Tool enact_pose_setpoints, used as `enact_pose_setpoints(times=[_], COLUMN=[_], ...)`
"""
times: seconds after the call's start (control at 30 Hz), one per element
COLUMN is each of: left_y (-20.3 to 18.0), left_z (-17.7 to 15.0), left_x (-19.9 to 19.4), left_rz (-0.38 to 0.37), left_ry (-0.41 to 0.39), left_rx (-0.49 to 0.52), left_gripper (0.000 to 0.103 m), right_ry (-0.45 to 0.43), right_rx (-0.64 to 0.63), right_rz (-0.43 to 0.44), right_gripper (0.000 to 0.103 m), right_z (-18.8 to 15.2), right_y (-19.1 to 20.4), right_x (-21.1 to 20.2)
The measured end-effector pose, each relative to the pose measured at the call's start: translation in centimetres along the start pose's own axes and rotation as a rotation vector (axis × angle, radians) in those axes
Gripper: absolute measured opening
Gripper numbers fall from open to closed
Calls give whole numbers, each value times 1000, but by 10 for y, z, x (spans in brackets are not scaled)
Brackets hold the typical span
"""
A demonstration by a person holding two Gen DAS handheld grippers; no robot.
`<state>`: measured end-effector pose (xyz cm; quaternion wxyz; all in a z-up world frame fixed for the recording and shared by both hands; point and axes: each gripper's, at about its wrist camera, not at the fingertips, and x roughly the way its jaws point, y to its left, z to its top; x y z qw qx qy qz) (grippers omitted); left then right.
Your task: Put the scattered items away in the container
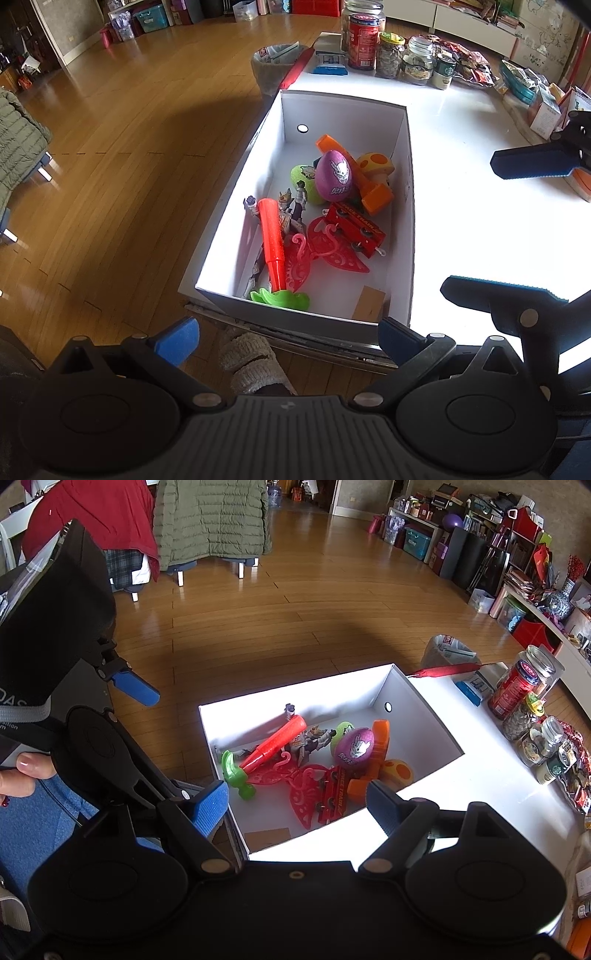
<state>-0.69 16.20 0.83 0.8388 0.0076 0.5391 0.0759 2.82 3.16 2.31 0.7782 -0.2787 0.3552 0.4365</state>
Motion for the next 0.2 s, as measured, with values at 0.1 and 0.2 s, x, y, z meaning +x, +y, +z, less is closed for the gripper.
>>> enact_pose_setpoints(times=[0.1,0.2], left_y=[1,1], left_z=[0,0], left_x=[0,-1], left_rz=[-2,4], left_ry=[1,-6], left_rx=[-3,-1], left_gripper=[102,102], right_ry=[0,0], right_rx=[-1,-1], right_rz=[0,1], right_gripper=[79,79], right_z=[0,0], right_y=[0,0], right_x=[0,0])
